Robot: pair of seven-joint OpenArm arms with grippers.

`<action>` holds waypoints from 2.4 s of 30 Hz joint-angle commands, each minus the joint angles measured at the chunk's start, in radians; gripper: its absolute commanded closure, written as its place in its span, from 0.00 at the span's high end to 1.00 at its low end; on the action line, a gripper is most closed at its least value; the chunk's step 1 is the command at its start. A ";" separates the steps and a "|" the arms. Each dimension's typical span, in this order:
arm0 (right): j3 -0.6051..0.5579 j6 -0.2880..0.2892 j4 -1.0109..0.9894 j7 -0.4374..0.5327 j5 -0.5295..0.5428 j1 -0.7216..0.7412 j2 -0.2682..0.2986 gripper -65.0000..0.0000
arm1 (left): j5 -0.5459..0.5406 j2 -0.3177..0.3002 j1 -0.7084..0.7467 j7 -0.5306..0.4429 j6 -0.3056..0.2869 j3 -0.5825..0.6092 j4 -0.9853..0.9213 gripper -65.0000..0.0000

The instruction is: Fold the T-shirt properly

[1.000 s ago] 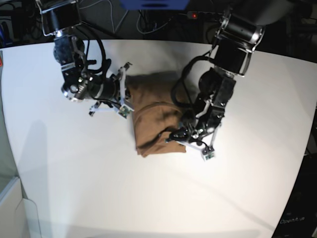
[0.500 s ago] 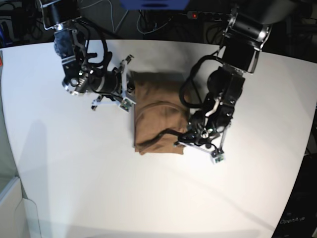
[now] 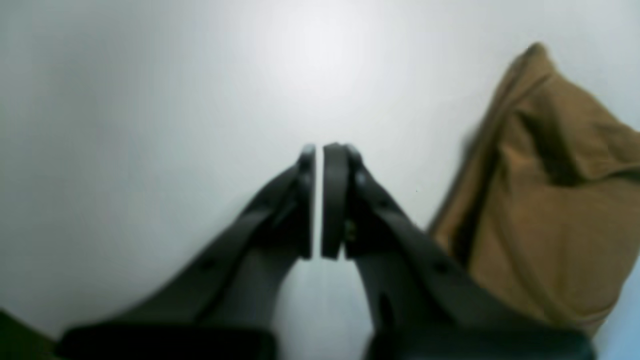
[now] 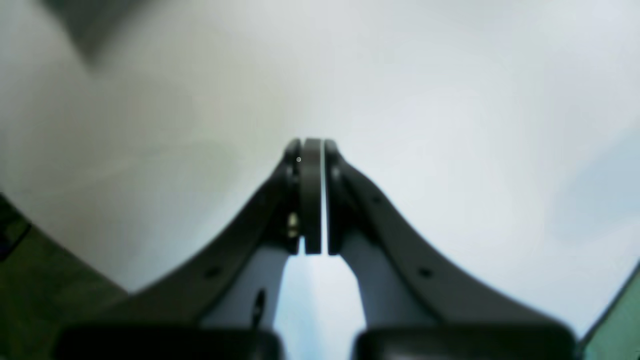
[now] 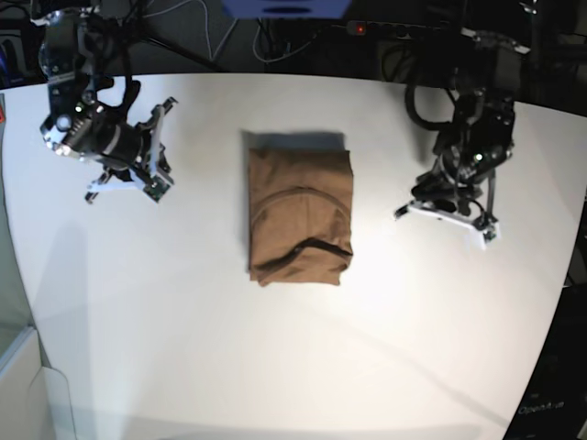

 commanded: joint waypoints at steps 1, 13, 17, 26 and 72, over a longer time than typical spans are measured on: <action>0.037 -0.001 0.016 0.010 0.002 -0.031 0.007 0.00 | 0.001 -0.015 0.033 -0.008 -0.012 -0.014 0.050 0.03; 0.341 -0.001 0.018 0.366 0.002 -0.497 -0.052 0.00 | 0.005 0.023 0.464 -0.034 -0.279 -0.252 0.173 0.03; 0.415 -0.001 0.016 0.490 0.002 -0.632 -0.104 0.00 | 0.010 0.037 0.581 -0.096 -0.288 -0.254 0.178 0.03; 0.430 -0.001 -0.211 0.640 -0.016 -0.720 -0.171 0.00 | 0.013 0.044 0.760 -0.162 -0.291 -0.244 0.070 0.03; 0.178 -0.554 -1.895 1.322 -0.243 0.146 -0.234 0.30 | -0.217 0.244 -0.096 -1.127 -0.703 0.377 -1.829 0.04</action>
